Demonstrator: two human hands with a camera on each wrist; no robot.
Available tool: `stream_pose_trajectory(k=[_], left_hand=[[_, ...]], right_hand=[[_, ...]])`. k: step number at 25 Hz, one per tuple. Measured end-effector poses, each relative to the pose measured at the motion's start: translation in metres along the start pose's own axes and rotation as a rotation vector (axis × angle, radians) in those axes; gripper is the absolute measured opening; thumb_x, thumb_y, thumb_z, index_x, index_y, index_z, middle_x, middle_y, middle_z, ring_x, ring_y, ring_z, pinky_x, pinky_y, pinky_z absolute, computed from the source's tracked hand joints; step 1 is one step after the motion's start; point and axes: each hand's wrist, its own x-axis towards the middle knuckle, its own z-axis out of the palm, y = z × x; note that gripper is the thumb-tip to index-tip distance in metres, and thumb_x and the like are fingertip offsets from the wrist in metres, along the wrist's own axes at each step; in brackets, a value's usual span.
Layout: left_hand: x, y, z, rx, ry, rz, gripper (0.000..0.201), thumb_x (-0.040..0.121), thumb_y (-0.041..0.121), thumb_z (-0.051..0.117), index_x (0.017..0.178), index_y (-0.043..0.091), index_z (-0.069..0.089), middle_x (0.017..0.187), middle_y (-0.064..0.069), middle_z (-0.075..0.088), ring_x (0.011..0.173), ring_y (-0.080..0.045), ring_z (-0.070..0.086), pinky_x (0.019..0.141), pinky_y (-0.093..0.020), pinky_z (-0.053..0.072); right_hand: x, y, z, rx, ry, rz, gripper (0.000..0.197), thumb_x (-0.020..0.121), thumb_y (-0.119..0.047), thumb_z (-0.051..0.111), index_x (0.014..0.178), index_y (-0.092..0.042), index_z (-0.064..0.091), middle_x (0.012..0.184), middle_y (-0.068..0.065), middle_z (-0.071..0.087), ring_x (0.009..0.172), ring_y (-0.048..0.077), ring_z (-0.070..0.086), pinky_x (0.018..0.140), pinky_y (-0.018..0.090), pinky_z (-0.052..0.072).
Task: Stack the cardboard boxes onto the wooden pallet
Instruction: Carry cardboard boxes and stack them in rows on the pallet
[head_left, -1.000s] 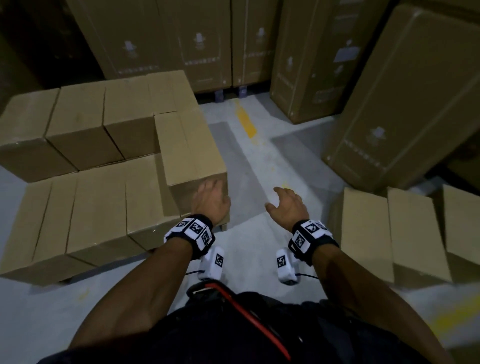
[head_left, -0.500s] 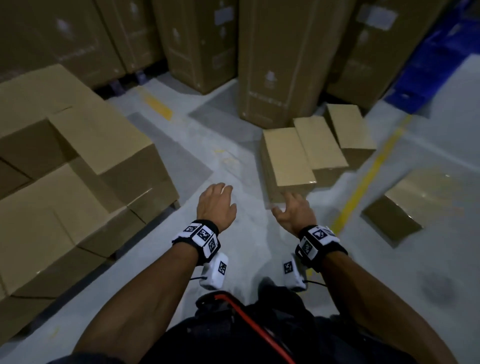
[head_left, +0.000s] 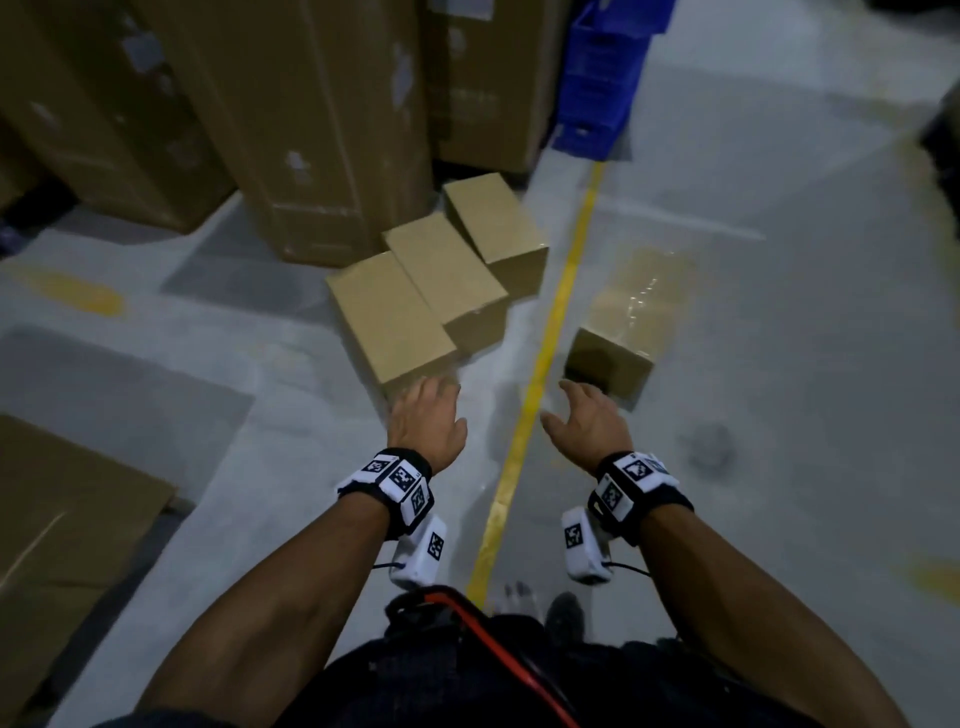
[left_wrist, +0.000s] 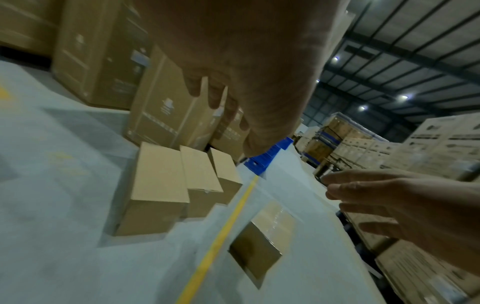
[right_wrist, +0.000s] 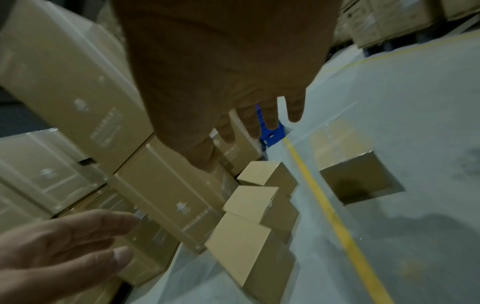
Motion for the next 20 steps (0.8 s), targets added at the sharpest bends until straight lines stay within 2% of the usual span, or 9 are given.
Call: stream_pose_trajectory(k=[4,7,13,17,20], left_hand=[[0.087,0.121,0.010,-0.011,-0.042,0.128,0.051,0.095,0.034,0.052,0.141,0.013,0.044,0.149,-0.011,0.041,0.136,-0.030,0.036,0.109,-0.040,0.030],[0.144,0.181,0.008,-0.033,-0.058,0.170,0.051,0.095,0.032,0.053,0.141,0.012,0.045,0.149,-0.011,0.042,0.136,-0.030,0.037,0.107,-0.040,0.031],[0.273,0.240,0.026,-0.062,-0.079,0.196,0.050,0.095,0.031,0.054,0.141,0.013,0.046,0.147,-0.009,0.044,0.135,-0.028,0.038,0.107,-0.040,0.032],[0.398,0.269,0.050,-0.118,-0.133,0.215,0.050,0.095,0.029,0.054,0.141,0.011,0.047,0.145,-0.011,0.047,0.134,-0.030,0.039,0.108,-0.040,0.032],[0.490,0.292,0.055,-0.180,-0.233,0.172,0.054,0.095,0.030,0.055,0.144,0.013,0.043,0.149,-0.010,0.042,0.136,-0.031,0.037,0.108,-0.039,0.032]], right_hand=[[0.032,0.107,-0.071,0.021,0.051,0.130,0.065,0.095,-0.043,0.056,0.151,-0.017,0.037,0.151,0.013,0.042,0.134,0.036,0.042,0.108,0.044,0.039],[0.065,0.156,-0.110,0.057,0.071,0.208,0.063,0.095,-0.043,0.056,0.150,-0.016,0.039,0.149,0.014,0.045,0.133,0.036,0.044,0.109,0.045,0.039],[0.161,0.212,-0.153,0.122,0.066,0.307,0.061,0.096,-0.041,0.056,0.149,-0.017,0.038,0.147,0.013,0.044,0.134,0.034,0.042,0.108,0.047,0.039],[0.267,0.251,-0.172,0.179,0.087,0.388,0.064,0.096,-0.041,0.056,0.151,-0.017,0.036,0.150,0.014,0.042,0.136,0.035,0.040,0.110,0.046,0.037],[0.342,0.269,-0.188,0.260,0.073,0.480,0.068,0.095,-0.042,0.058,0.153,-0.017,0.033,0.154,0.014,0.039,0.139,0.034,0.038,0.113,0.045,0.035]])
